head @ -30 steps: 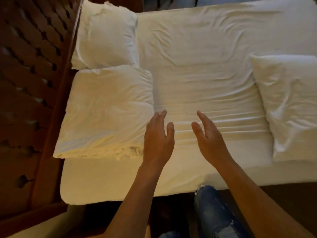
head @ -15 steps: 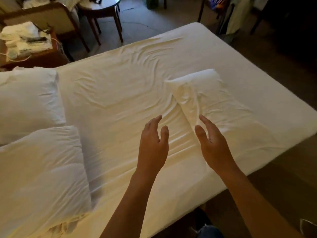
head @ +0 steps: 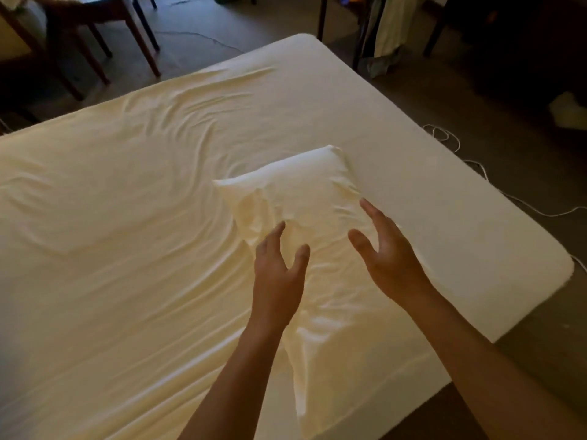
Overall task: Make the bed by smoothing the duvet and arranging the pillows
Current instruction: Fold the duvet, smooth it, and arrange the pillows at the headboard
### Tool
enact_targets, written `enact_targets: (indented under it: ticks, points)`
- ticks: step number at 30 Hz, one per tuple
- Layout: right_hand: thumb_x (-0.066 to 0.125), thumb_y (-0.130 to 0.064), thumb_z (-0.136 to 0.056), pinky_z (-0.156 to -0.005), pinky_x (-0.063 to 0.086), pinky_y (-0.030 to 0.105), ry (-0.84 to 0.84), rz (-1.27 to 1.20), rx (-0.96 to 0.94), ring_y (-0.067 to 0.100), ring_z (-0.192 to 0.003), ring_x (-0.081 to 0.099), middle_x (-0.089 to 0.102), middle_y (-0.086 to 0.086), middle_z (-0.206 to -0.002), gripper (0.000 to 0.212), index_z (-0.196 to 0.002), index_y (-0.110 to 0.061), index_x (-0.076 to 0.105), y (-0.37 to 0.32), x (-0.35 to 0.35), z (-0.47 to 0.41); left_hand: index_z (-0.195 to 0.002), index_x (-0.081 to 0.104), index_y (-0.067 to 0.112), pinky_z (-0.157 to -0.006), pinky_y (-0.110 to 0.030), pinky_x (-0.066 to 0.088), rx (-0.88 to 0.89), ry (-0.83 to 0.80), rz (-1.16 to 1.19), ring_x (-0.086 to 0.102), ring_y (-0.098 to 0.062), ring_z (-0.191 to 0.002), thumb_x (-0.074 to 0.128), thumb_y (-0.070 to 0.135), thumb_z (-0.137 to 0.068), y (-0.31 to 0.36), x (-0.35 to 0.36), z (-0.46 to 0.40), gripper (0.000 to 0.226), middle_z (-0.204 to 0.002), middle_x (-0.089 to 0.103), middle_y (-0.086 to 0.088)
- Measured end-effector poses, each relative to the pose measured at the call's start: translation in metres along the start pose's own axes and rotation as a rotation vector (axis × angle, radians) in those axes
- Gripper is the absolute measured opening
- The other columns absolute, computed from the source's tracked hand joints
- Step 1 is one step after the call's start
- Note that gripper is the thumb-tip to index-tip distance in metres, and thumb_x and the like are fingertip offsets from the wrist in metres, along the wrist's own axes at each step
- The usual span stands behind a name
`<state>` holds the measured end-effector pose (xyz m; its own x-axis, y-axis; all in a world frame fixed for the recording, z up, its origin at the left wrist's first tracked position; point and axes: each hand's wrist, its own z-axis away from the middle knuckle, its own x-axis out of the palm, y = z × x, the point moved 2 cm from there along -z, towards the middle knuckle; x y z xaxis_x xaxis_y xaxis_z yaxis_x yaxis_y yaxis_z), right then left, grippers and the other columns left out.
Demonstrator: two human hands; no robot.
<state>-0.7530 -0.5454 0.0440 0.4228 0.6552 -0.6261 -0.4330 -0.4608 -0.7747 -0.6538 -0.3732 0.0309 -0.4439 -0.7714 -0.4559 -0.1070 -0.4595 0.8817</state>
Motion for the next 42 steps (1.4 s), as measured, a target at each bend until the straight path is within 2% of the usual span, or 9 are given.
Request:
enact_targets:
  ticks: [3, 6, 10, 15, 26, 34, 36, 39, 42]
  points:
    - [0.04, -0.078, -0.086, -0.114, 0.034, 0.043, -0.096, 0.096, 0.018, 0.015, -0.146, 0.029, 0.028, -0.005, -0.16, 0.074, -0.152, -0.052, 0.018, 0.062, 0.014, -0.047, -0.151, 0.03, 0.034, -0.112, -0.029, 0.021, -0.052, -0.045, -0.06, 0.023, -0.018, -0.147, 0.056, 0.054, -0.091, -0.039, 0.046, -0.032, 0.068, -0.157, 0.028, -0.005]
    - [0.039, -0.088, -0.074, -0.117, 0.028, 0.052, -0.183, 0.225, 0.06, 0.023, -0.15, 0.02, 0.02, 0.002, -0.164, 0.086, -0.15, -0.058, 0.011, 0.117, 0.032, -0.086, -0.151, 0.028, 0.041, -0.119, -0.045, 0.018, -0.066, -0.081, -0.218, 0.013, -0.027, -0.15, 0.053, 0.064, -0.089, -0.081, 0.08, -0.056, 0.071, -0.162, 0.015, -0.01]
    - [0.038, -0.098, -0.059, -0.118, 0.026, 0.053, -0.246, 0.307, 0.192, 0.03, -0.15, 0.019, 0.012, 0.007, -0.165, 0.099, -0.146, -0.065, 0.003, 0.187, 0.054, -0.124, -0.151, 0.01, 0.053, -0.117, -0.061, 0.014, -0.167, -0.11, -0.458, 0.004, -0.04, -0.149, 0.048, 0.073, -0.082, -0.134, 0.113, -0.081, 0.081, -0.165, -0.007, -0.009]
    - [0.051, -0.09, -0.062, -0.114, 0.034, 0.051, -0.137, 0.266, 0.195, 0.032, -0.149, 0.024, 0.018, 0.016, -0.163, 0.101, -0.147, -0.063, 0.004, 0.24, 0.084, -0.137, -0.146, -0.014, 0.058, -0.108, -0.074, 0.018, -0.259, -0.018, -0.546, -0.002, -0.048, -0.148, 0.046, 0.089, -0.07, -0.175, 0.136, -0.092, 0.102, -0.162, -0.024, -0.006]
    - [0.042, -0.095, -0.063, -0.102, 0.042, 0.059, -0.029, 0.41, 0.158, 0.042, -0.134, 0.038, 0.035, 0.011, -0.155, 0.101, -0.151, -0.058, 0.008, 0.286, 0.106, -0.155, -0.154, 0.002, 0.047, -0.102, -0.065, 0.037, -0.252, 0.056, -0.677, 0.023, -0.054, -0.138, 0.038, 0.091, -0.068, -0.204, 0.168, -0.111, 0.103, -0.163, -0.008, -0.018]
    - [0.032, -0.099, -0.062, -0.099, 0.044, 0.059, -0.018, 0.441, 0.142, 0.044, -0.13, 0.042, 0.042, 0.016, -0.146, 0.099, -0.149, -0.06, 0.005, 0.282, 0.105, -0.158, -0.147, -0.016, 0.057, -0.102, -0.074, 0.028, -0.356, 0.053, -0.689, 0.01, -0.054, -0.143, 0.04, 0.093, -0.068, -0.198, 0.173, -0.111, 0.103, -0.162, -0.017, -0.014]
    - [0.033, -0.099, -0.063, -0.096, 0.047, 0.058, -0.03, 0.427, 0.147, 0.045, -0.124, 0.046, 0.046, 0.018, -0.137, 0.098, -0.149, -0.061, 0.005, 0.276, 0.102, -0.158, -0.143, -0.019, 0.061, -0.1, -0.071, 0.031, -0.429, 0.055, -0.639, 0.02, -0.055, -0.139, 0.043, 0.093, -0.067, -0.191, 0.169, -0.109, 0.103, -0.162, -0.016, -0.018]
    - [0.043, -0.094, -0.062, -0.091, 0.049, 0.049, -0.042, 0.383, 0.173, 0.043, -0.109, 0.053, 0.05, 0.017, -0.118, 0.099, -0.148, -0.061, 0.007, 0.258, 0.092, -0.149, -0.141, -0.019, 0.063, -0.094, -0.06, 0.044, -0.458, 0.049, -0.584, 0.045, -0.053, -0.119, 0.045, 0.093, -0.065, -0.181, 0.155, -0.101, 0.104, -0.154, 0.012, -0.029]
    - [0.056, -0.085, -0.065, -0.088, 0.051, 0.045, -0.064, 0.338, 0.157, 0.039, -0.099, 0.057, 0.049, 0.012, -0.107, 0.099, -0.148, -0.062, 0.008, 0.226, 0.081, -0.135, -0.145, -0.014, 0.06, -0.09, -0.046, 0.047, -0.504, 0.051, -0.435, 0.056, -0.046, -0.101, 0.053, 0.089, -0.066, -0.173, 0.129, -0.089, 0.108, -0.126, 0.042, -0.03]
